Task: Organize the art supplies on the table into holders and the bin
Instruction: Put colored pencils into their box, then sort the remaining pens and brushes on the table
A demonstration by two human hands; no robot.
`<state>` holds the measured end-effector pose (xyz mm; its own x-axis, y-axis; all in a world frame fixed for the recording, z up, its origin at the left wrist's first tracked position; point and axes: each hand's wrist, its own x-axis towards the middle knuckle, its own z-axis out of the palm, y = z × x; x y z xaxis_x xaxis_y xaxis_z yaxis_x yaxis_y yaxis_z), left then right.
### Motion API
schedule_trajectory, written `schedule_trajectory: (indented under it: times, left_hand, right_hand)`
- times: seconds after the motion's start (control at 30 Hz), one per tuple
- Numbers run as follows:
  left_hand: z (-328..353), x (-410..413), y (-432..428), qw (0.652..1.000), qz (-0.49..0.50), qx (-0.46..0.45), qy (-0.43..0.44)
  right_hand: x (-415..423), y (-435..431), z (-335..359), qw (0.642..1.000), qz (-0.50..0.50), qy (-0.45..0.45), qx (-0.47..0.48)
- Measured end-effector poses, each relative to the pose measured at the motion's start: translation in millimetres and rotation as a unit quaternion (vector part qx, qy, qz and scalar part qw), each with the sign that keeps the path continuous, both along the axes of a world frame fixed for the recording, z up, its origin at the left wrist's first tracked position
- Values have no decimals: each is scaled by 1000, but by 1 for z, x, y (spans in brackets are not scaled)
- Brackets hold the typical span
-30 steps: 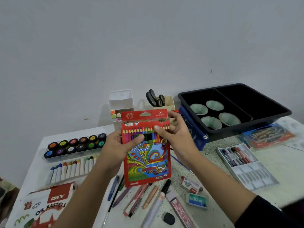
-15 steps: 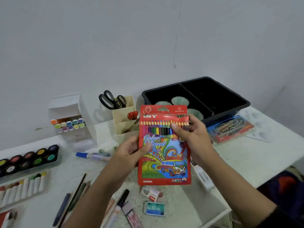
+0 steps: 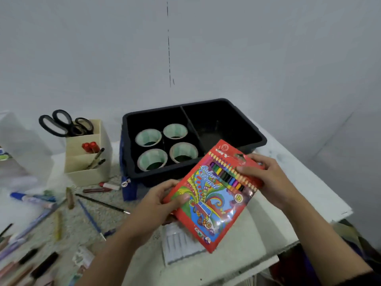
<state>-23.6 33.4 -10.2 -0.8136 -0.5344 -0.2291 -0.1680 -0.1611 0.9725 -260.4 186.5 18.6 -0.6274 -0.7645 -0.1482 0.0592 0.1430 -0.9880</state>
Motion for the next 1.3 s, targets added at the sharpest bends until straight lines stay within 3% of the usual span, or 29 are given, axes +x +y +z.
schedule_trajectory:
  times: [0.13, 0.3, 0.43, 0.53, 0.63, 0.73, 0.87, 1.17, 1.3]
  left_hand:
    - [-14, -34, 20, 1000, -2, -15, -25]
    - [-34, -66, 33, 985, 4, -161, -60]
    - [-45, -72, 38, 963, -25, -254, -85]
    - [-45, -68, 43, 925, -47, -360, -110]
    - [-49, -59, 43, 902, -53, -411, -122]
    - [-58, -48, 38, 893, -65, -429, -120]
    - [-61, -39, 31, 897, -56, -425, -109]
    - [-64, -45, 38, 833, -77, -525, -160]
    - [-64, -40, 36, 822, -83, -538, -167]
  right_hand:
    - [-24, 25, -7, 990, 8, 71, 122]
    - [-44, 42, -21, 942, 34, 203, 265]
    - [-56, 54, -33, 939, 51, 182, 288]
    - [-61, 63, -40, 946, 58, 139, 287]
    - [-63, 68, -47, 935, 52, 157, 314]
    - [-58, 64, -52, 892, 51, 257, 367]
    - [-41, 56, -53, 807, 53, 391, 439]
    - [-22, 53, -46, 757, 31, 502, 417]
    - [-11, 44, -42, 775, 6, 528, 349]
